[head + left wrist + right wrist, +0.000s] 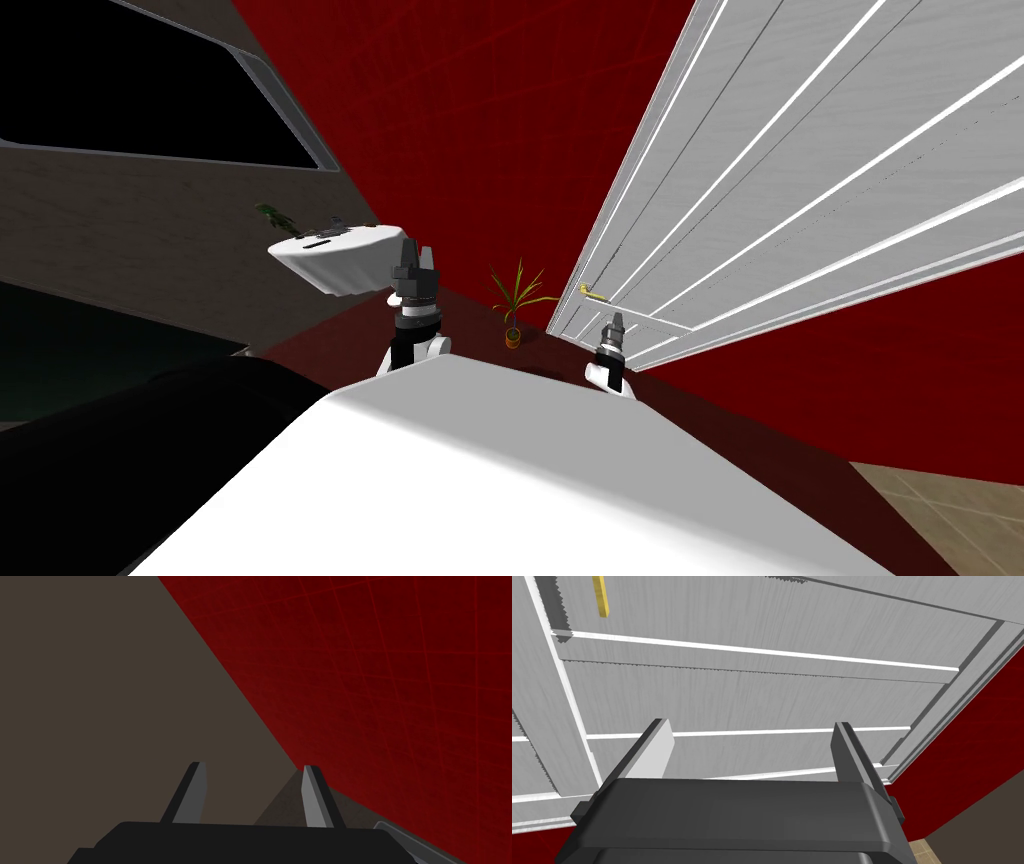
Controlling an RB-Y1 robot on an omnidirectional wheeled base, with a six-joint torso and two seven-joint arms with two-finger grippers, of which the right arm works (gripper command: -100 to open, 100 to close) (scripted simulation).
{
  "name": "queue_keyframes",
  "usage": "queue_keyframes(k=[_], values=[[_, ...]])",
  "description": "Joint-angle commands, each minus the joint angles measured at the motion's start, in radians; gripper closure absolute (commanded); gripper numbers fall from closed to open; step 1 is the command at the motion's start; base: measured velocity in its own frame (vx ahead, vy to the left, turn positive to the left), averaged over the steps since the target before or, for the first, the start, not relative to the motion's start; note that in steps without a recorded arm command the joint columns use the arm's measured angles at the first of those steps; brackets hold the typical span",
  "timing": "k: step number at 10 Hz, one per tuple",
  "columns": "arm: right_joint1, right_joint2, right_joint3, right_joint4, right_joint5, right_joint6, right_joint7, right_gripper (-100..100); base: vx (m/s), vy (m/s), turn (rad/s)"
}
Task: Pull the door open
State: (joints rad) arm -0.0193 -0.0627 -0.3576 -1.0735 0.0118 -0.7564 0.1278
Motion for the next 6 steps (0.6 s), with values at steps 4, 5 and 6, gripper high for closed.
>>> queue_keyframes(k=[4, 5, 6], values=[[-0.045, 0.001, -0.025, 0.110, -0.007, -0.020, -0.005, -100, 0.039, -0.035, 0.053], [-0.061, 0.003, -0.033, 0.139, -0.009, -0.026, -0.005, -100, 0.066, -0.058, 0.111], [-0.061, 0.003, -0.033, 0.150, -0.009, -0.026, -0.005, -100, 0.046, -0.050, 0.045]])
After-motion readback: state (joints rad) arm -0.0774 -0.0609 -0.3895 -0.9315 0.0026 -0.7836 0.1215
